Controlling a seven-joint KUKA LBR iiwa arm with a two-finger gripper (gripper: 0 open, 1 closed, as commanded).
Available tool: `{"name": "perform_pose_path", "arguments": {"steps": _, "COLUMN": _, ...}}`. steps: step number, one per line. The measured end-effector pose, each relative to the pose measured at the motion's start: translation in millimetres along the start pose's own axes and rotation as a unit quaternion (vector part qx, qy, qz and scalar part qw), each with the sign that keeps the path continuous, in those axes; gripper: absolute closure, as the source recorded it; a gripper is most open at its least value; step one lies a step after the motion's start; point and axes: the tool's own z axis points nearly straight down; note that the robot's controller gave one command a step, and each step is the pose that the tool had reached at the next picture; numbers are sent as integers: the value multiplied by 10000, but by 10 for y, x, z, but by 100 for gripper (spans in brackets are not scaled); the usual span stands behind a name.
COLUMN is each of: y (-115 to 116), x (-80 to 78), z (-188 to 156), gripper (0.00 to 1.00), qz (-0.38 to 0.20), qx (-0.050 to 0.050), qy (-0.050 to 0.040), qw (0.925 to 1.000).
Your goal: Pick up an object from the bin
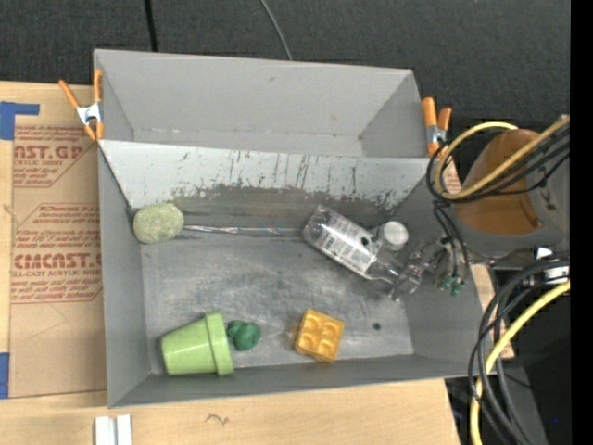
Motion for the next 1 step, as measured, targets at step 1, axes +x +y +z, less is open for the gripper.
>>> {"name": "perform_pose_path", "arguments": {"steps": 1, "y": 2, "x": -3, "z": -35, "gripper": 100, "qz": -2, "qx": -1, "qy": -5, "qw": 10000}}
